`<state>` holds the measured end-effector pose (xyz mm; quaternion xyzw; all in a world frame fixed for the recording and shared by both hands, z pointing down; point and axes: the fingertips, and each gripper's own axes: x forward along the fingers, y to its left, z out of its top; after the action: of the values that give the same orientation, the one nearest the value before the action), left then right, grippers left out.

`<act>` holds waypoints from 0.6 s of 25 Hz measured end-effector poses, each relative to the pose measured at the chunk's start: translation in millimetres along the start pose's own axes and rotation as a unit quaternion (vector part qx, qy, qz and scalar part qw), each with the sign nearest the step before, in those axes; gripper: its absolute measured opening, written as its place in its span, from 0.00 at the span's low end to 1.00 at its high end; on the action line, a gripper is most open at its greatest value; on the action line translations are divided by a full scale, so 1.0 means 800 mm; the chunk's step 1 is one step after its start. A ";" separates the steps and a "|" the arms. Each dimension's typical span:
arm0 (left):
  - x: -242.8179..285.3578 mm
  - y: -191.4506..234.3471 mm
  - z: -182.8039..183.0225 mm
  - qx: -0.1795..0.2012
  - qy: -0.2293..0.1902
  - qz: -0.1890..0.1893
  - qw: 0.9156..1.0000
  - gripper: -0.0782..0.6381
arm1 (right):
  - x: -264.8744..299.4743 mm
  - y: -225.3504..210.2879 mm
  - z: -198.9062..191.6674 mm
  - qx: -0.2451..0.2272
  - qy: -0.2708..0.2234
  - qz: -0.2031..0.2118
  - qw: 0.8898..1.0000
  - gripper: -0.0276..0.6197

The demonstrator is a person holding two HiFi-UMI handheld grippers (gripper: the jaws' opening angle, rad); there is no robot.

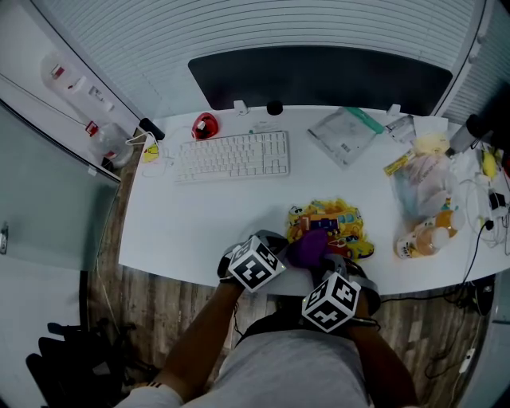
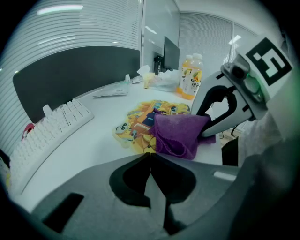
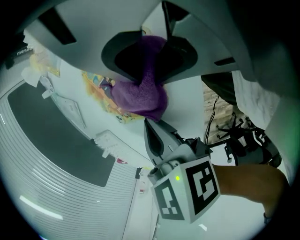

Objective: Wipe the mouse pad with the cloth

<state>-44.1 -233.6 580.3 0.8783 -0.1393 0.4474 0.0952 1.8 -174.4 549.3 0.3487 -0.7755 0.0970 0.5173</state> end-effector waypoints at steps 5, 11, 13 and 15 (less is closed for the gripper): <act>0.001 0.001 -0.001 0.003 0.001 0.000 1.000 0.13 | -0.007 -0.022 -0.031 0.026 0.014 -0.014 0.999 0.15; 0.000 0.000 -0.001 0.003 0.005 -0.001 1.000 0.13 | -0.023 -0.050 -0.074 0.064 0.029 -0.036 0.997 0.15; 0.000 0.000 -0.001 0.003 0.006 -0.002 1.000 0.13 | -0.028 -0.058 -0.090 0.079 0.034 -0.043 0.995 0.15; 0.000 0.000 -0.001 0.003 0.007 -0.001 1.000 0.13 | -0.034 -0.066 -0.106 0.094 0.038 -0.050 0.994 0.15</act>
<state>-44.9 -233.7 581.2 0.8757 -0.1362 0.4536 0.0938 103.6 -158.0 552.6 0.4303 -0.7245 0.1562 0.5154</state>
